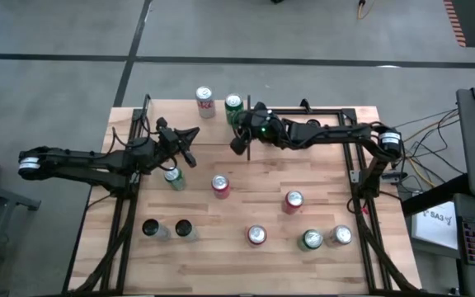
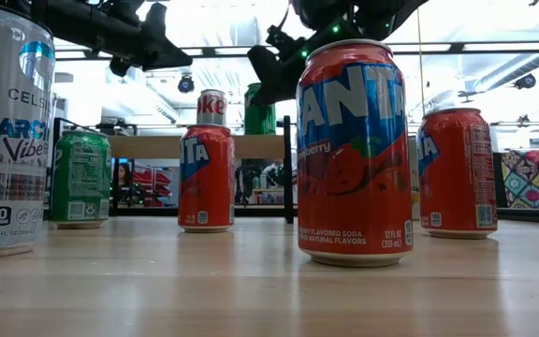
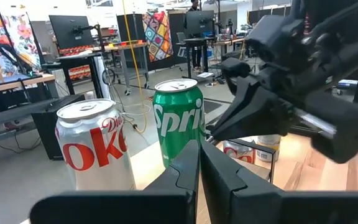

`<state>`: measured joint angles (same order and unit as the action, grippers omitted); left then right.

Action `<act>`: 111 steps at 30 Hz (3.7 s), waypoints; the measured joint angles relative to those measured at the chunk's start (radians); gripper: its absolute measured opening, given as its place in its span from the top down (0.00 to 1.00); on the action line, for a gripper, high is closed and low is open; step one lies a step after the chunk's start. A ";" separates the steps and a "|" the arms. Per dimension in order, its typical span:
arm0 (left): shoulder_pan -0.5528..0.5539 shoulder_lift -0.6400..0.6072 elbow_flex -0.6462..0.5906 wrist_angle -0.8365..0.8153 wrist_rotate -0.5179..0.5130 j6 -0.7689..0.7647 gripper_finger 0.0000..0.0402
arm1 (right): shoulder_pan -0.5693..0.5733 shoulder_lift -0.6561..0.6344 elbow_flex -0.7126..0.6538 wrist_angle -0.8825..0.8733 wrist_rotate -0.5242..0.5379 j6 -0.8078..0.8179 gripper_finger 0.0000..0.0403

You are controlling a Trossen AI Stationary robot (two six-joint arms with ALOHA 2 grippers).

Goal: Place canned beverage on shelf
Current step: Put the middle green soda can on the shelf

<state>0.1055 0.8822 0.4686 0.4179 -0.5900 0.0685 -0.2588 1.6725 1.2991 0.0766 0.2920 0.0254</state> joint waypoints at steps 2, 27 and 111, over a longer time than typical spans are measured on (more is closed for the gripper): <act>0.000 0.000 0.000 0.000 0.000 0.000 1.00 | -0.009 0.005 0.000 0.021 0.000 -0.002 0.98; 0.000 0.001 0.000 0.000 -0.001 0.000 1.00 | -0.076 0.013 0.000 0.067 -0.001 -0.027 0.98; 0.024 -0.211 -0.073 -0.034 0.627 0.477 1.00 | 0.058 -0.003 0.145 -0.140 0.205 0.411 0.98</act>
<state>0.1299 0.6712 0.3958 0.3839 0.0368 0.5458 -0.2011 1.6690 1.4441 -0.0637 0.4973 0.4365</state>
